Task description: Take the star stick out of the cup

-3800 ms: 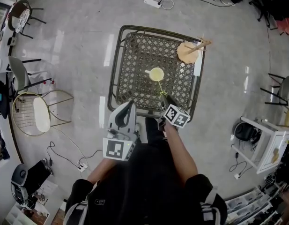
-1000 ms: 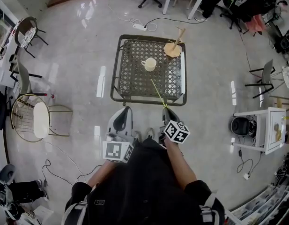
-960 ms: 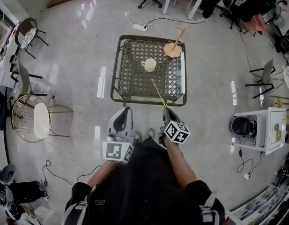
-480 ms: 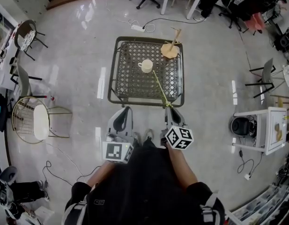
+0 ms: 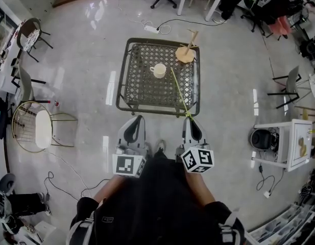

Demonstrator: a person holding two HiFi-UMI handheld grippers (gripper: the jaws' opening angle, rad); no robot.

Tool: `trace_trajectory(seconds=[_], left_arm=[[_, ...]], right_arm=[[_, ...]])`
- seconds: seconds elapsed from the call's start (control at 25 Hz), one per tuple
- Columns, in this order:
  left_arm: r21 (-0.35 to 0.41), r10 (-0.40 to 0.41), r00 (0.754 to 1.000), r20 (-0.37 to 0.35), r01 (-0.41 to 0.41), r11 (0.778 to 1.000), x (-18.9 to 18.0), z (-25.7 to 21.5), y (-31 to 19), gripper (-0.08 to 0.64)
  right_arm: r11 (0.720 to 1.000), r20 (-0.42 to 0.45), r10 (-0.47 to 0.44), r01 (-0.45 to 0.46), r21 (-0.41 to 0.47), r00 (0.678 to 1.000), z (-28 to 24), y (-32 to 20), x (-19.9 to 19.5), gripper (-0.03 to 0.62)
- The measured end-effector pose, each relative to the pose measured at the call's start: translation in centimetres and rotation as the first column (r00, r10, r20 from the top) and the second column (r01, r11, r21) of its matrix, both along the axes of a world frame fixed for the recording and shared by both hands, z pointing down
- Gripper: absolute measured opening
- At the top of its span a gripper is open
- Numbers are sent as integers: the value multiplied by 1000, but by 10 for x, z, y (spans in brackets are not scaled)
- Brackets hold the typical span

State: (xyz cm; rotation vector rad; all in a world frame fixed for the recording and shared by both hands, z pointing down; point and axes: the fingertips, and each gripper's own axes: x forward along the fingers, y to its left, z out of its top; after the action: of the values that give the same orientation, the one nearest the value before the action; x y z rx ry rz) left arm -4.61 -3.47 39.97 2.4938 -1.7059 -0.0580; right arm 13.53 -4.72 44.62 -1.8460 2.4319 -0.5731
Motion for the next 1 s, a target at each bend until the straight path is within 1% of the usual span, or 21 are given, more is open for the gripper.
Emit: trace_trajectory(seconds=[0.12, 0.28, 0.48, 1.0], left_arm=[[2, 8, 1000, 2, -8, 1000, 3, 1, 3, 12], [5, 26, 1000, 5, -26, 1000, 12, 3, 4, 12], [17, 28, 1000, 9, -28, 999, 23, 4, 8, 12], [11, 42, 999, 8, -42, 999, 32, 3, 10, 12]], right_arm=[[1000, -5, -7, 7, 22, 1000, -6, 7, -1, 20], [999, -9, -20, 20, 35, 1000, -9, 14, 0, 20], [999, -21, -27, 28, 47, 999, -9, 20, 6, 20], [998, -19, -43, 44, 37, 999, -5, 24, 8, 20]])
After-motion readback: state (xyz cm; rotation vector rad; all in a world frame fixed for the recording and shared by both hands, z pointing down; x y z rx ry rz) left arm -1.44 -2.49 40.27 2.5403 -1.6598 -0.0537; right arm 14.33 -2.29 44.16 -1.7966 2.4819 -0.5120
